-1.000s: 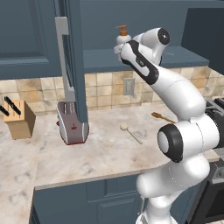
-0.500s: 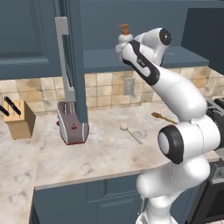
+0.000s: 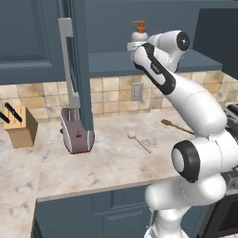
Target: Pick the dish brush and soap dispenser from the cabinet and place them on the counter.
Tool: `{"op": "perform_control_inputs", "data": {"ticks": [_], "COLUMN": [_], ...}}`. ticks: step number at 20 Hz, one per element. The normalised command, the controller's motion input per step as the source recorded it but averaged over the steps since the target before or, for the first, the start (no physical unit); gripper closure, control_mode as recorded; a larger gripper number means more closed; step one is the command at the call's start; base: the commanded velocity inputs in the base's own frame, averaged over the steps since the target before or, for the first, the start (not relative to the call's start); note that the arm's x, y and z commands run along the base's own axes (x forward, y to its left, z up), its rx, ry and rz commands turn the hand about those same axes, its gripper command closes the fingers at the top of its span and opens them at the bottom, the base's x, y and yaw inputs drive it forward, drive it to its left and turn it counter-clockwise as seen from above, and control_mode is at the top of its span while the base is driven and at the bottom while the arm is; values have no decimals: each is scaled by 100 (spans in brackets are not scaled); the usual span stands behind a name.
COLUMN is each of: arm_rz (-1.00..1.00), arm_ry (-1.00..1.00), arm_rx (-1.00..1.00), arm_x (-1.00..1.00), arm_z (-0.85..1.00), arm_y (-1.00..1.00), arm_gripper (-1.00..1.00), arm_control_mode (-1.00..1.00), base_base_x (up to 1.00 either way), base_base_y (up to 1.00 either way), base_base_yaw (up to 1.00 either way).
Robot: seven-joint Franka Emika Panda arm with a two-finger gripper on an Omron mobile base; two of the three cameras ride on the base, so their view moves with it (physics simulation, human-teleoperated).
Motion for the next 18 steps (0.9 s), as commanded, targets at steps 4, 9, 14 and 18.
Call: {"op": "perform_control_inputs", "data": {"ticks": [4,9,14,18], "arm_rz": [-1,-2,-1,-1], "arm_ry": [5,8,1,0], "arm_rx": [-3,-1,0,0], "arm_x": [-18,-47,-77,-93], "arm_z": [18,20,23,17], "arm_y": [0,-9,-6,-10], "arm_gripper": [100,100,100,100], "arm_control_mode": [-100,-100,-100,-100], "base_base_x": [0,0,0,0], "base_base_y": [0,0,0,0], "base_base_yaw": [0,0,0,0]}}
